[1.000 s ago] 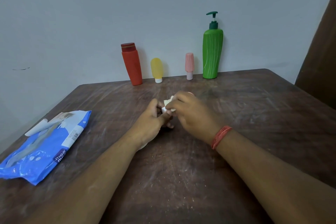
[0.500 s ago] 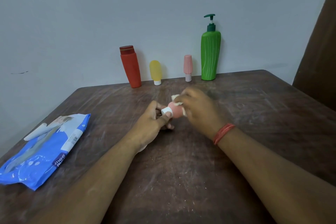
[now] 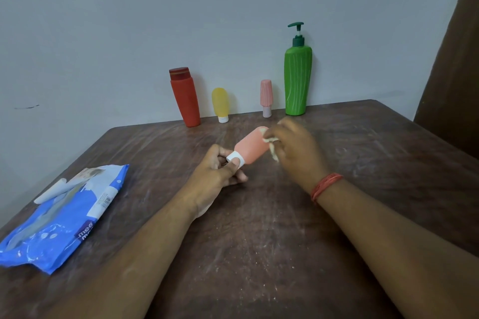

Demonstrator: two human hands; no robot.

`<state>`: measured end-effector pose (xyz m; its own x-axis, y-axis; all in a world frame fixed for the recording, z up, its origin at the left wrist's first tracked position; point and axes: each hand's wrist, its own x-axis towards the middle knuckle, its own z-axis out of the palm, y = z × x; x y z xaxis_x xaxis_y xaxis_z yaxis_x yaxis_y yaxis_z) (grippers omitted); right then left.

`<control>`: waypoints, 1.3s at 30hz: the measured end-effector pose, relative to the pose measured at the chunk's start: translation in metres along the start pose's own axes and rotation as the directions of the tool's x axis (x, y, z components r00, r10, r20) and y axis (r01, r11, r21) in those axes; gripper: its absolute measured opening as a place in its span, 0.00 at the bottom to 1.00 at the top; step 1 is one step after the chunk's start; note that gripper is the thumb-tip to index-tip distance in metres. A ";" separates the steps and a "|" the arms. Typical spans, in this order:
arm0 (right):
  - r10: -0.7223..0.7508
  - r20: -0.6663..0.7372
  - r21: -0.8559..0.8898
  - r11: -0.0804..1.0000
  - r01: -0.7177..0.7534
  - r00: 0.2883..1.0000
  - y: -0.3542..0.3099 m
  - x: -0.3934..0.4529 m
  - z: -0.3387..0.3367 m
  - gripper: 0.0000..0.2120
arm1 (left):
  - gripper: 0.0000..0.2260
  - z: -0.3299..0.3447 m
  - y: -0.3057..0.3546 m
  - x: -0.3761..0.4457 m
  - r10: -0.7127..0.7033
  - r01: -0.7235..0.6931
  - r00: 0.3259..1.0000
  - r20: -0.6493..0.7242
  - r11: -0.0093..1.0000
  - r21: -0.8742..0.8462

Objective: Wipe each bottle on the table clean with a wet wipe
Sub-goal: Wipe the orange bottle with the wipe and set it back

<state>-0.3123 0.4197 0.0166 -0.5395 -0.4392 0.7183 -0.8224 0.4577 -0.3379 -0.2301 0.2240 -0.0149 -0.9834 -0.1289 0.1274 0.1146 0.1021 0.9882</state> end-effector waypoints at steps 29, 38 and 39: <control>0.177 -0.249 0.366 0.928 -0.077 0.952 -0.033 -0.005 0.014 0.10 | 0.08 0.003 0.007 -0.006 0.072 -0.065 0.997 0.027 0.977 -0.201; 0.060 -0.126 0.344 0.939 -0.013 0.990 -0.044 -0.014 0.027 0.10 | 0.03 0.005 0.010 -0.007 0.069 -0.078 0.996 -0.049 0.970 -0.229; 0.085 -0.169 0.333 0.943 -0.025 0.982 -0.044 -0.011 0.025 0.11 | 0.03 0.006 0.011 -0.007 0.065 -0.069 0.998 -0.026 0.973 -0.219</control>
<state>-0.2745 0.3852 0.0080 -0.5694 -0.2614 0.7794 -0.8221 0.1850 -0.5385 -0.2226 0.2320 -0.0057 -0.9699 -0.1473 0.1939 0.2105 -0.1073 0.9717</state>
